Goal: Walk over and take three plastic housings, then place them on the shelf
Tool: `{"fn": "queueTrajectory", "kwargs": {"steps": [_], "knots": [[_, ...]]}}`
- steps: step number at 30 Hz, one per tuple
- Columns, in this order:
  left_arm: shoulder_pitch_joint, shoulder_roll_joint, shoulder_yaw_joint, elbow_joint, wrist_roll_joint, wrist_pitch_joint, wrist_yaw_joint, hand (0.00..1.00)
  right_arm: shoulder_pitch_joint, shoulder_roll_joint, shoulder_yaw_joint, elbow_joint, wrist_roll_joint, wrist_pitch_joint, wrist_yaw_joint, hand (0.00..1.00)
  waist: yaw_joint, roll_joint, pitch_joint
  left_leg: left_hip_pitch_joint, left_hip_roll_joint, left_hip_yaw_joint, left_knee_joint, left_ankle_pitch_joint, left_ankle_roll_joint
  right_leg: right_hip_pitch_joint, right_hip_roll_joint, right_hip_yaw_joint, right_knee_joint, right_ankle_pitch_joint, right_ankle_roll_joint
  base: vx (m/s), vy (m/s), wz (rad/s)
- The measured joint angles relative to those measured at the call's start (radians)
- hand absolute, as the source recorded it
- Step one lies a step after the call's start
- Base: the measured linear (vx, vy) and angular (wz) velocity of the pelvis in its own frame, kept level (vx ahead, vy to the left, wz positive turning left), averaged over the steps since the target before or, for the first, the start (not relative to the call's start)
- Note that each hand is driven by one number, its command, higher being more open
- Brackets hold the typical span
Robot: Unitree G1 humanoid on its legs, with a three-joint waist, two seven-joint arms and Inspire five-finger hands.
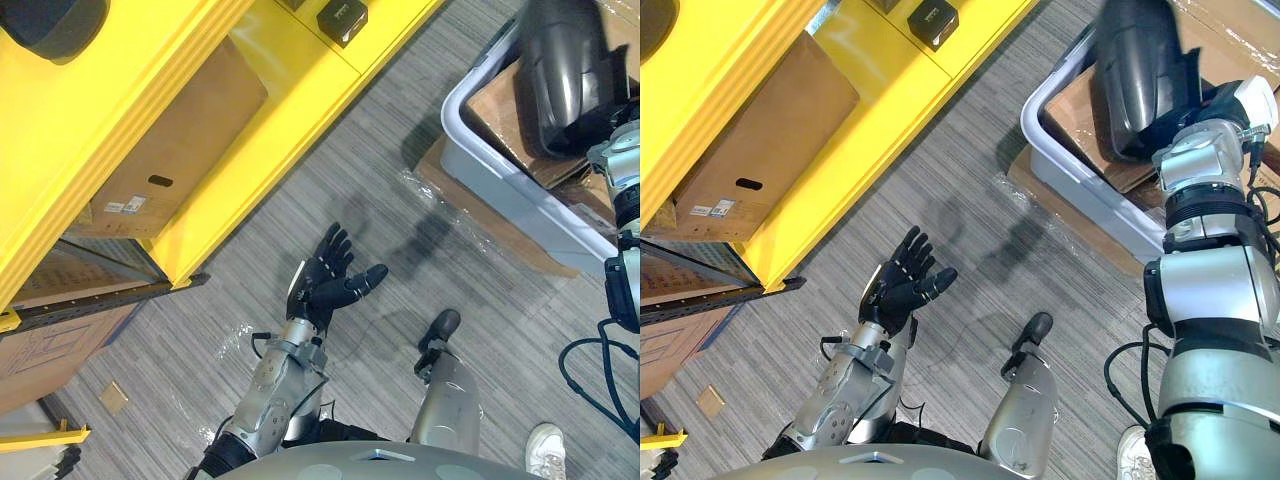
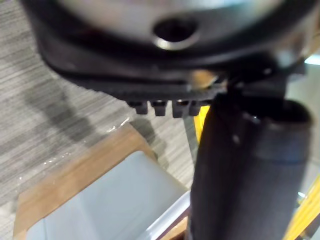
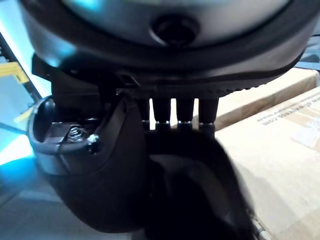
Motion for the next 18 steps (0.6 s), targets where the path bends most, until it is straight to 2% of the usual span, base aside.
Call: {"fn": "queueTrajectory", "kwargs": {"steps": [6, 10, 13, 16, 18], "knots": [[0.004, 0.001, 0.033, -0.004, -0.016, 0.0, 0.008, 1.0, -0.002, 0.007, -0.073, 0.056, -0.025, 0.023, -0.055, 0.0, 0.003, 0.009, -0.006, 0.017, 0.0, -0.004, -0.001, 0.0, 0.0, 0.023, 0.0, -0.007, -0.001, 0.0, 0.0, 0.0, -0.041, 0.04], [0.012, 0.008, 0.075, -0.022, -0.039, 0.0, 0.009, 1.0, 0.015, 0.015, -0.101, 0.076, -0.025, 0.017, -0.077, 0.0, 0.0, 0.011, -0.009, 0.05, 0.001, 0.004, -0.002, -0.005, 0.001, 0.052, 0.0, -0.004, -0.001, -0.005, -0.006, -0.04, -0.04, -0.05], [0.021, 0.021, 0.088, -0.049, -0.039, 0.0, 0.006, 1.0, 0.018, 0.018, -0.108, 0.078, -0.025, -0.01, -0.101, 0.0, -0.004, 0.01, -0.009, 0.057, 0.001, 0.007, -0.013, -0.003, 0.003, 0.053, -0.001, -0.004, -0.002, -0.006, -0.008, -0.06, -0.026, -0.03], [0.06, 0.041, 0.101, -0.082, -0.039, -0.001, -0.027, 1.0, 0.026, 0.019, -0.107, 0.079, -0.029, -0.062, -0.137, 0.0, -0.008, 0.006, -0.007, 0.089, 0.001, 0.018, -0.051, 0.017, 0.006, 0.068, -0.001, 0.005, -0.018, 0.001, -0.001, -0.03, -0.024, -0.04], [0.089, 0.053, 0.128, -0.112, -0.039, -0.001, -0.059, 1.0, 0.03, 0.018, -0.102, 0.077, -0.061, -0.116, -0.169, 0.0, -0.019, 0.0, -0.006, 0.123, 0.003, 0.03, -0.079, 0.028, 0.006, 0.089, 0.001, 0.011, -0.033, 0.01, 0.006, 0.01, -0.024, -0.12]]}}
